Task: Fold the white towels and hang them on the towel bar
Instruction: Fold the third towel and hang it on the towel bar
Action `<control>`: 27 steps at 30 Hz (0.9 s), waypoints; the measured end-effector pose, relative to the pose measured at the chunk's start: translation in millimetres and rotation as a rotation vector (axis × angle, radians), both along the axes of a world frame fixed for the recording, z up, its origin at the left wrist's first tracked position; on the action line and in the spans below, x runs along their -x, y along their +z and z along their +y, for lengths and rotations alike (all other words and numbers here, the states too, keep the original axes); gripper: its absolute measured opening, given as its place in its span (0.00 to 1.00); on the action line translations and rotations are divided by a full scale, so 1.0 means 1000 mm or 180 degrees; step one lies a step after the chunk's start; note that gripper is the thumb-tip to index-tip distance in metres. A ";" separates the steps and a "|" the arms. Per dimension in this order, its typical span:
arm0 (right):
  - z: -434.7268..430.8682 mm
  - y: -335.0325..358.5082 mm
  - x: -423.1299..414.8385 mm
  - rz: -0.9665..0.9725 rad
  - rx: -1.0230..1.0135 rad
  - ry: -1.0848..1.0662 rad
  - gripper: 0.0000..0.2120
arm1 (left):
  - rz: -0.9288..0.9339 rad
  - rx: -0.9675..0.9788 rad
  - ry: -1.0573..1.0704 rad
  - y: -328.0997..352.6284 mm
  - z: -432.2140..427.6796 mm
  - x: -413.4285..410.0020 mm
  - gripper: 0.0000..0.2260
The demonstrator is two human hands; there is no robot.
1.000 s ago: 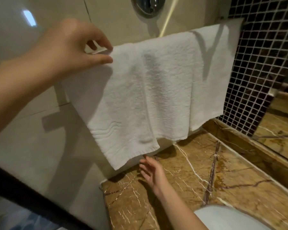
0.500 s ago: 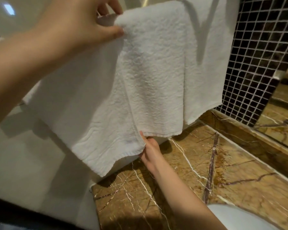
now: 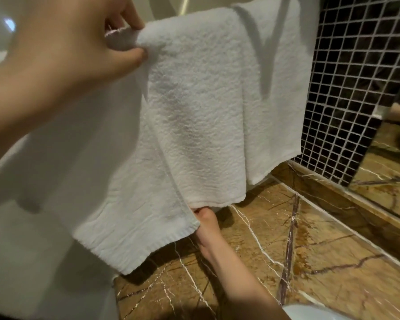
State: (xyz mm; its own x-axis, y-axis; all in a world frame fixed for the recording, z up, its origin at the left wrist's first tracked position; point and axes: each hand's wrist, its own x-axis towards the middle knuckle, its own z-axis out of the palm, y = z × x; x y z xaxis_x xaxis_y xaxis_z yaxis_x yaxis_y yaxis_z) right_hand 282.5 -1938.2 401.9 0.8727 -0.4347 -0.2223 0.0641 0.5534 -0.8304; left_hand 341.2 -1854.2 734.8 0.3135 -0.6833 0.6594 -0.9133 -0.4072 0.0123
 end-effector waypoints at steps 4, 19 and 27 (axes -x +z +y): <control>-0.019 0.003 0.013 -0.0326 -0.0353 0.0031 0.26 | -0.0201 -0.0120 -0.0181 0.005 -0.009 -0.001 0.15; -0.111 0.001 0.022 -0.0699 -0.1662 -0.0719 0.34 | -0.1180 -0.0410 -0.0282 0.007 -0.133 0.020 0.15; -0.116 0.004 0.016 -0.0516 -0.1646 -0.0647 0.25 | -0.1524 -0.0073 -0.0338 -0.002 -0.148 0.010 0.14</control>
